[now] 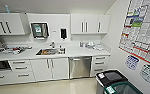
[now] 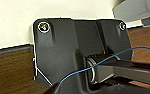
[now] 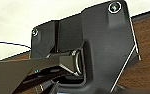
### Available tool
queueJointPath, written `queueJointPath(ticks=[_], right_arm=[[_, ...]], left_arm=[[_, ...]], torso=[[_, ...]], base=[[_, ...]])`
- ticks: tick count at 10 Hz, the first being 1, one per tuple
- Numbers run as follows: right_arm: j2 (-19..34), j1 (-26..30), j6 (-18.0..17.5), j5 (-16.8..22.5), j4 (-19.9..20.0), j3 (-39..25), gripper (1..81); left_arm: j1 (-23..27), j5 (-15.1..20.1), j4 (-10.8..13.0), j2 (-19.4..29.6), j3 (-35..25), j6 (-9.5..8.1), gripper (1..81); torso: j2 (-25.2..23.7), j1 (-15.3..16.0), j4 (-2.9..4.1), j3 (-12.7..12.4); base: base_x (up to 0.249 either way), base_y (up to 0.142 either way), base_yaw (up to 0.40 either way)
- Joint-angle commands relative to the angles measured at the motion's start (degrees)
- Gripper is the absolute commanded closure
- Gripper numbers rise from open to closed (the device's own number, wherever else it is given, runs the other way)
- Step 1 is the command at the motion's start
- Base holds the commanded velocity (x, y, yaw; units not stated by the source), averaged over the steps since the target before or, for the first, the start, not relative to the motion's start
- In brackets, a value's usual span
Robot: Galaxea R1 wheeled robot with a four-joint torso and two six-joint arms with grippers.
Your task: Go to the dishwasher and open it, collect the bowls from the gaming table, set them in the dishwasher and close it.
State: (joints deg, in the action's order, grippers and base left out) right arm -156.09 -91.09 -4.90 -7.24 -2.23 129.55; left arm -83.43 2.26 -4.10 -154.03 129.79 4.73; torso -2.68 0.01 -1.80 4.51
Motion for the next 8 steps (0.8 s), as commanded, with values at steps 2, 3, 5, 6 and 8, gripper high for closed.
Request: queueJointPath(ticks=[2, 3, 5, 6, 8], right_arm=[[1.19, 2.62, 0.24, 3.02, -0.76, -0.54, 1.0], [1.19, 2.53, 0.24, 3.02, -0.76, -0.54, 1.0], [1.19, 2.53, 0.24, 3.02, -0.76, -0.54, 1.0], [1.28, 2.62, 0.24, 3.02, -0.76, -0.45, 1.0], [1.19, 2.53, 0.24, 3.02, -0.76, -0.53, 1.0]], left_arm=[[3.23, 3.28, 0.23, 1.17, -0.68, 0.45, 1.0], [3.23, 3.28, 0.23, 1.17, -0.68, 0.37, 1.0], [3.23, 3.28, 0.23, 1.17, -0.68, 0.37, 1.0], [3.23, 3.28, 0.23, 1.17, -0.68, 0.37, 1.0], [3.23, 3.28, 0.23, 1.17, -0.68, 0.45, 1.0]], torso=[[0.0, 0.0, 0.0, 0.0], [0.0, 0.02, 0.0, 0.0], [0.0, 0.05, 0.0, 0.02], [0.0, 0.0, 0.0, 0.02], [0.0, 0.0, 0.0, 0.02]], base=[[0.085, 0.063, 0.0], [0.085, 0.064, 0.0], [0.084, 0.064, 0.0], [0.083, 0.064, 0.0], [0.082, 0.064, 0.0]])
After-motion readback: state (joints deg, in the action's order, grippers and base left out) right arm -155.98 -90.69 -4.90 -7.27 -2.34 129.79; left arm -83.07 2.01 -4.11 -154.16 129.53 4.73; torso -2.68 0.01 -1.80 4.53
